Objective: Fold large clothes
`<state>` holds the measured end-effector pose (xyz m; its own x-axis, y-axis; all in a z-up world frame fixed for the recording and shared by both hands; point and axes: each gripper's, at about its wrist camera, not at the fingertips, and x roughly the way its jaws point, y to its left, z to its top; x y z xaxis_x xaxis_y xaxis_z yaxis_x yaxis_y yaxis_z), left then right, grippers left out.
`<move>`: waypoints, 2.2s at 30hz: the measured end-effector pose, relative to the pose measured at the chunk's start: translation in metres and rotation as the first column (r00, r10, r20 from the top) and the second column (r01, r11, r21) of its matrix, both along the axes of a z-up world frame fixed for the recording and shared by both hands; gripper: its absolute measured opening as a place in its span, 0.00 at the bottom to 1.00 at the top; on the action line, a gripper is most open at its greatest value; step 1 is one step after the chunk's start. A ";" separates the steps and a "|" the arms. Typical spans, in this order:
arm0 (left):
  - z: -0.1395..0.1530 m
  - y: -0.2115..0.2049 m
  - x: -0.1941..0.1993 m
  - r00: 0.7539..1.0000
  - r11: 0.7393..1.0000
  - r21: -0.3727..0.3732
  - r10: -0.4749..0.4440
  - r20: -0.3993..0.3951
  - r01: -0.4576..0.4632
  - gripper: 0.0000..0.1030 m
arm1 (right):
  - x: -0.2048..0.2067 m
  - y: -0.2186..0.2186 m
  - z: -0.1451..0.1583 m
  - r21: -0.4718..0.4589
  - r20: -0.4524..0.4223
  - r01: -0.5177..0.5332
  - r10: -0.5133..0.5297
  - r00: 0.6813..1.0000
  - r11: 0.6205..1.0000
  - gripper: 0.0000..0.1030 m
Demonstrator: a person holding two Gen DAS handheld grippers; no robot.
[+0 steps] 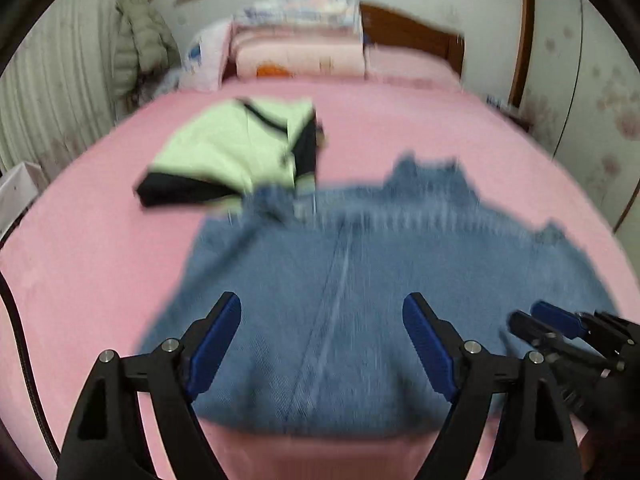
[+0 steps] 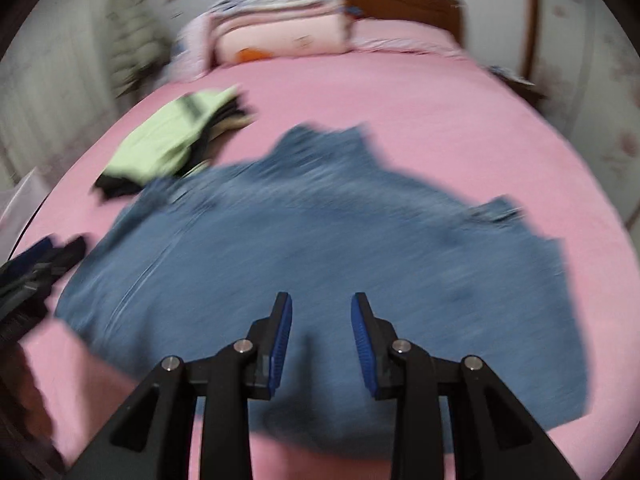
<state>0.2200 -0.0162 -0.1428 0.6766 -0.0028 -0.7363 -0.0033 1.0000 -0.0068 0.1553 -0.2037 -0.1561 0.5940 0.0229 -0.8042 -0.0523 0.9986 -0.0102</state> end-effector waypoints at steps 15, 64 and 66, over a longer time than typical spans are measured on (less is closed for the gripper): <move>-0.066 0.118 0.018 0.971 0.979 -0.003 0.203 -0.123 -0.205 0.80 | -0.044 -0.175 -0.025 -0.297 0.051 0.392 -0.396 0.917 0.871 0.67; -0.051 0.130 -0.069 0.979 0.793 -0.584 0.079 -0.190 -0.177 0.82 | -0.087 0.021 0.051 0.050 0.150 0.164 -0.169 0.974 0.985 0.54; -0.070 0.139 -0.059 0.975 0.753 -0.626 0.092 -0.202 -0.201 0.82 | -0.075 0.024 0.039 0.044 0.129 0.158 -0.163 0.978 0.986 0.49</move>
<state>0.1611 0.1223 -0.2130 0.5905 -0.4194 -0.6895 -0.2046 0.7486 -0.6306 0.0799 -0.1802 -0.1171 0.6929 -0.0554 -0.7189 0.1080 0.9938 0.0275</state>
